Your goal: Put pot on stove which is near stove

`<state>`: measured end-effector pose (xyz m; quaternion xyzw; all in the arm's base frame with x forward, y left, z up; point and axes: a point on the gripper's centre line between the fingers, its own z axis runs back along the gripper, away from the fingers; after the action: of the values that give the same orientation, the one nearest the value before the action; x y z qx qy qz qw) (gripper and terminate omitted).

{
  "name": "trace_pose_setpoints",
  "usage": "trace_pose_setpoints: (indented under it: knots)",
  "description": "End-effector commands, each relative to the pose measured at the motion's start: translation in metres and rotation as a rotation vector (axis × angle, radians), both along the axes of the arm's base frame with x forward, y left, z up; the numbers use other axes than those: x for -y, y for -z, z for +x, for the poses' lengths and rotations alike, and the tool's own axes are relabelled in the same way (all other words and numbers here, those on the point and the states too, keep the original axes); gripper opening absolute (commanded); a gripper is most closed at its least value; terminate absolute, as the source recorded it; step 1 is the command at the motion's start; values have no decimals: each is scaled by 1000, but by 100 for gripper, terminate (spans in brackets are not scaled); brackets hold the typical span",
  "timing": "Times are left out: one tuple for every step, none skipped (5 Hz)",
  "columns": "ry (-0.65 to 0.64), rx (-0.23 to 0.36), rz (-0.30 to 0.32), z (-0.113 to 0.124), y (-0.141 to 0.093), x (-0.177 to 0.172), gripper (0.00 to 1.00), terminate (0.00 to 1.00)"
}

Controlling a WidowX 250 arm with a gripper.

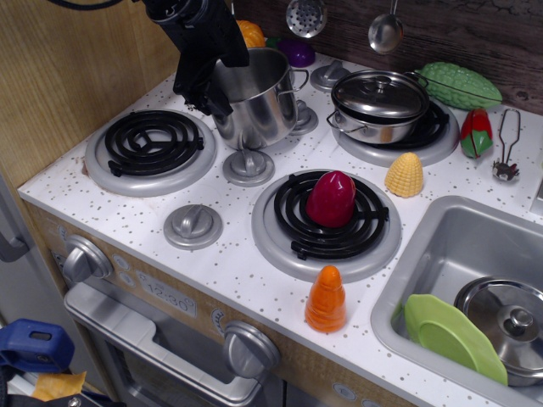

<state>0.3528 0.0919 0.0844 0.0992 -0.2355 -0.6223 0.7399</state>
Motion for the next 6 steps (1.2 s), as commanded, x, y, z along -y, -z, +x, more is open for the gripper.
trace_pose_setpoints:
  knots:
    - [0,0,0,0,0,0,100,0]
    - [36,13,-21,5,5,-3,100,0]
    - [44,29,-29,9,12,-3,100,0]
    - [57,48,-32,13,21,-6,100,0]
    - [62,54,-55,16,28,-9,100,0]
    - [48,54,-76,18,33,-10,0,0]
